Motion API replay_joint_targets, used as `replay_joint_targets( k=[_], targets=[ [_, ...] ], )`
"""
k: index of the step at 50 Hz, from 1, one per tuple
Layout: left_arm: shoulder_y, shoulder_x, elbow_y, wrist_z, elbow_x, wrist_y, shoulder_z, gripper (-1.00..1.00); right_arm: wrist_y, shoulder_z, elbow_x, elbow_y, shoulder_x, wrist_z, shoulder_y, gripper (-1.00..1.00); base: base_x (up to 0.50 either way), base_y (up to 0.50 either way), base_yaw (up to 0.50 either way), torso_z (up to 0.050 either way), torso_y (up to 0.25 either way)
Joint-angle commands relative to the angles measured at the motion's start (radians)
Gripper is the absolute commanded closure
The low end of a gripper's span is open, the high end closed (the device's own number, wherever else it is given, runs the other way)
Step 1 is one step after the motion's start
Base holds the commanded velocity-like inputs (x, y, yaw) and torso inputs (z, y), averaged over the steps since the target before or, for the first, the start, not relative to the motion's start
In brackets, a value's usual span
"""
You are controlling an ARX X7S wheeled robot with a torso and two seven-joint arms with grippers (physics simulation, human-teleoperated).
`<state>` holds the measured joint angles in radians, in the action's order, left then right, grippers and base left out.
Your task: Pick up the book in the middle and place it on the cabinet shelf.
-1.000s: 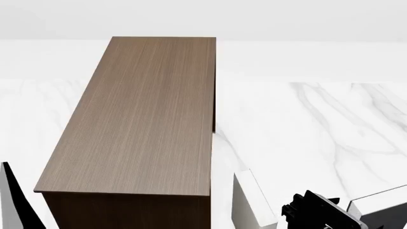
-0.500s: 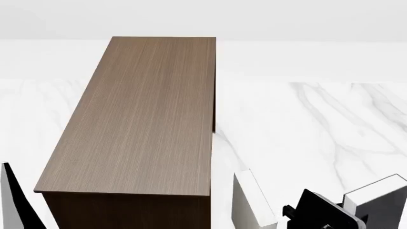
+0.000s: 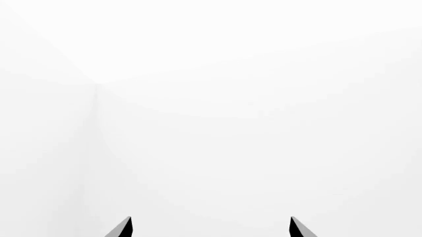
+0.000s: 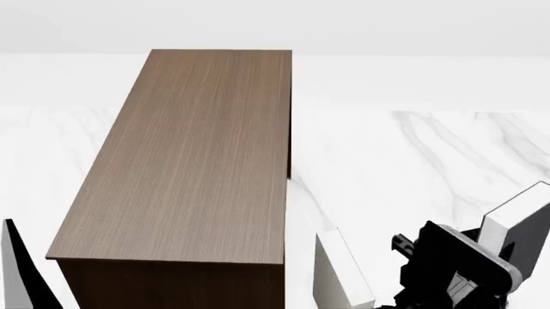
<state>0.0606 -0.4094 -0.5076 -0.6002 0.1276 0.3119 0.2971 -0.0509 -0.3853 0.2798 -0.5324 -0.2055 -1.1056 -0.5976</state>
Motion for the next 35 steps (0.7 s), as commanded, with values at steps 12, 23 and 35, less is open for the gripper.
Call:
replay_joint_targets(
  k=[12,23,35],
  targets=[
    [0.0,0.013,0.0,0.015,0.004,0.007,-0.025,-1.0,-0.334,0.041,-0.132,0.73,-0.166,-0.107,0.002,1.0,0.0,0.0,0.0,0.0,0.002],
    [0.0,0.011,-0.004,0.011,0.009,0.004,-0.023,-1.0,-0.345,0.045,-0.08,0.896,-0.22,-0.017,-0.037,1.0,0.0,0.0,0.0,0.0,0.001],
    [-0.001,0.008,-0.007,0.009,0.011,0.001,-0.022,-1.0,-0.232,0.153,0.224,0.962,-0.177,0.169,-0.079,1.0,0.0,0.0,0.0,0.0,0.001]
  ],
)
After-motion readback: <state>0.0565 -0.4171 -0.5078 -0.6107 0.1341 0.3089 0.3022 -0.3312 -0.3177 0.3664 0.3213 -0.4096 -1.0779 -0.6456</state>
